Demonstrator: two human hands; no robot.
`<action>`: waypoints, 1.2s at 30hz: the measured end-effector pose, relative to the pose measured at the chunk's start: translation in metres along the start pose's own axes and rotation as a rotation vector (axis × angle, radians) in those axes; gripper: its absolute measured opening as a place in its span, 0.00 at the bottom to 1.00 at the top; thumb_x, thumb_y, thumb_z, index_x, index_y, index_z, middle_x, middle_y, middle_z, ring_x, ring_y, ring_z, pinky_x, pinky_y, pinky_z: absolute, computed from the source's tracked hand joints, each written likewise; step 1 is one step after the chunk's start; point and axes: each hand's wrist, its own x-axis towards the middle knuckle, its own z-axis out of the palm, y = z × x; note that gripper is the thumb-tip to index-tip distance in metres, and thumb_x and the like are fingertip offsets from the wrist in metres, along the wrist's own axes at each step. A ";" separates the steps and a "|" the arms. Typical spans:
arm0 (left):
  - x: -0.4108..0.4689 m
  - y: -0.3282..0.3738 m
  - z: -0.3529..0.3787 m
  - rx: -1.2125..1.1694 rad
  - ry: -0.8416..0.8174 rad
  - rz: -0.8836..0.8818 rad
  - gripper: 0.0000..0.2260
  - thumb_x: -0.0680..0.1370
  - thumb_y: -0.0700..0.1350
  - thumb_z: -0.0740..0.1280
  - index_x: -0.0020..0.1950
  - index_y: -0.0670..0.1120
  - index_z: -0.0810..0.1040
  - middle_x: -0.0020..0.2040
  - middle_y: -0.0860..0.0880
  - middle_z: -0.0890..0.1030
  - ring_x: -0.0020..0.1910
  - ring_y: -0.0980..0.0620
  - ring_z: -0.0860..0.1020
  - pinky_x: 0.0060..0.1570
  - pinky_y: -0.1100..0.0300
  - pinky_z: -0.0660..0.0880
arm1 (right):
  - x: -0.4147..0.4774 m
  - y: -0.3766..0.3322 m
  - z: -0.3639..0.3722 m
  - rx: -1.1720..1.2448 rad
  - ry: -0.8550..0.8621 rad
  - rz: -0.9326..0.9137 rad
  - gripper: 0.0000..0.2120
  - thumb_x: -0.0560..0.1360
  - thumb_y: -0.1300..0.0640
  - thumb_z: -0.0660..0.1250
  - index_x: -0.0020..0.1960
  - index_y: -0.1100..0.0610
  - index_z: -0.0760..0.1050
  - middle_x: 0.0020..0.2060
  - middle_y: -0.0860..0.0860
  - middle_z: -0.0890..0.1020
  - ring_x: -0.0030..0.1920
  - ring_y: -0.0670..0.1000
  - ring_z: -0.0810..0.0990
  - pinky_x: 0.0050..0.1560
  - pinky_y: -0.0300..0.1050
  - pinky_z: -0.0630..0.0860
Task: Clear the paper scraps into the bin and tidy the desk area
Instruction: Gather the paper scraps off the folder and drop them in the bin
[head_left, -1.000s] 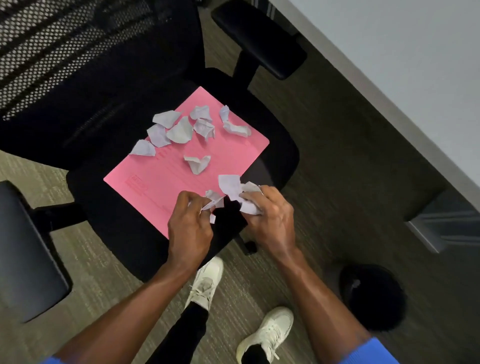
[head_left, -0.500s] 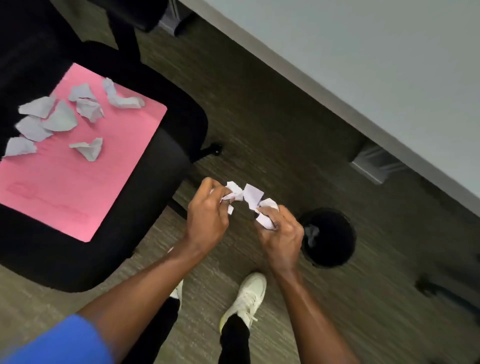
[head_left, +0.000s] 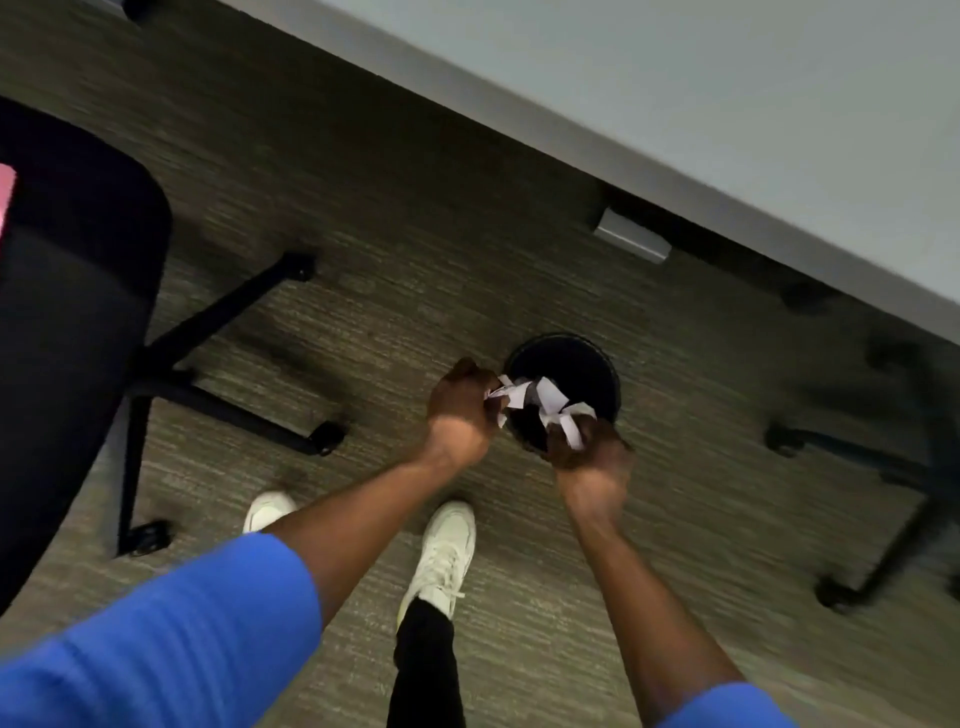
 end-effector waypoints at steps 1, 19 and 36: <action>0.008 0.004 0.013 -0.002 -0.028 -0.020 0.10 0.81 0.43 0.72 0.60 0.42 0.87 0.60 0.39 0.84 0.58 0.39 0.83 0.59 0.52 0.75 | 0.008 0.010 0.002 -0.048 -0.025 0.002 0.10 0.79 0.51 0.72 0.54 0.57 0.85 0.50 0.58 0.87 0.49 0.60 0.86 0.46 0.42 0.70; 0.081 0.007 0.123 -0.091 -0.304 -0.120 0.32 0.75 0.48 0.80 0.73 0.37 0.73 0.71 0.37 0.77 0.73 0.40 0.75 0.69 0.51 0.74 | 0.088 0.072 0.041 -0.011 -0.171 0.175 0.13 0.70 0.58 0.78 0.54 0.58 0.85 0.48 0.58 0.88 0.51 0.60 0.87 0.44 0.39 0.68; 0.049 -0.034 0.072 0.014 -0.410 -0.066 0.16 0.82 0.51 0.71 0.62 0.41 0.84 0.61 0.40 0.86 0.62 0.40 0.84 0.59 0.50 0.81 | 0.065 0.029 0.031 -0.055 -0.157 -0.038 0.14 0.75 0.60 0.74 0.60 0.58 0.83 0.59 0.60 0.84 0.57 0.62 0.84 0.55 0.54 0.82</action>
